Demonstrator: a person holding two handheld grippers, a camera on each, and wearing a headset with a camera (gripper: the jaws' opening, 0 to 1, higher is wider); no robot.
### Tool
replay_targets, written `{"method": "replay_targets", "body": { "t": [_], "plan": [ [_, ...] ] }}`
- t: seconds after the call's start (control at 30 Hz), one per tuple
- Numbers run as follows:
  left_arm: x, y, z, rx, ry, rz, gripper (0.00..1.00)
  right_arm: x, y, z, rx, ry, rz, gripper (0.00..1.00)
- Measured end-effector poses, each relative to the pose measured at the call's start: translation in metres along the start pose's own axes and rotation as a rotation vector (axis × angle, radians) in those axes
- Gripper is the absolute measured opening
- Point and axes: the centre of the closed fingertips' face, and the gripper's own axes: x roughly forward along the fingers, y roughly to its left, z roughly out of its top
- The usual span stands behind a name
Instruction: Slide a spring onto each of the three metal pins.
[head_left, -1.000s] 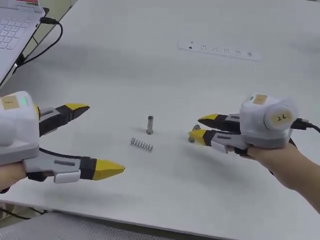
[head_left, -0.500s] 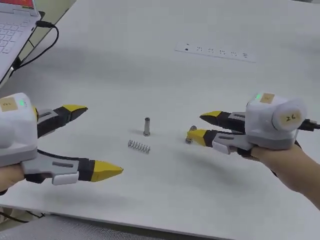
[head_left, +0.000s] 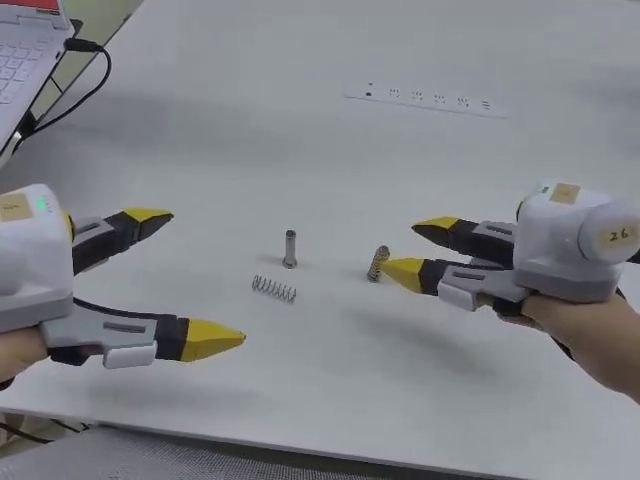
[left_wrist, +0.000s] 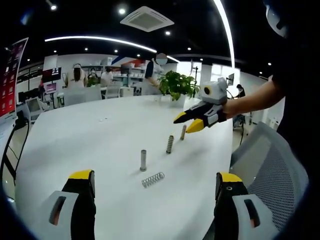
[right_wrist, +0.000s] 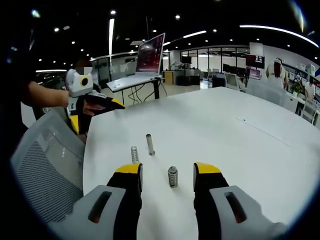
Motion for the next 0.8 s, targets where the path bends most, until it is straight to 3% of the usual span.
{"method": "replay_targets", "body": {
  "t": [0.2, 0.57, 0.8],
  "plan": [
    [0.001, 0.0, -0.002, 0.003, 0.006, -0.004, 0.98, -0.009, -0.002, 0.001, 0.018, -0.018, -0.009, 0.4],
    [-0.001, 0.0, -0.003, 0.002, 0.015, -0.002, 0.98, -0.035, -0.005, -0.017, 0.003, 0.002, -0.057, 0.35],
    [0.0, -0.001, 0.004, 0.008, 0.0, -0.005, 0.98, -0.044, -0.002, -0.025, 0.038, -0.007, -0.074, 0.34]
  ]
}}
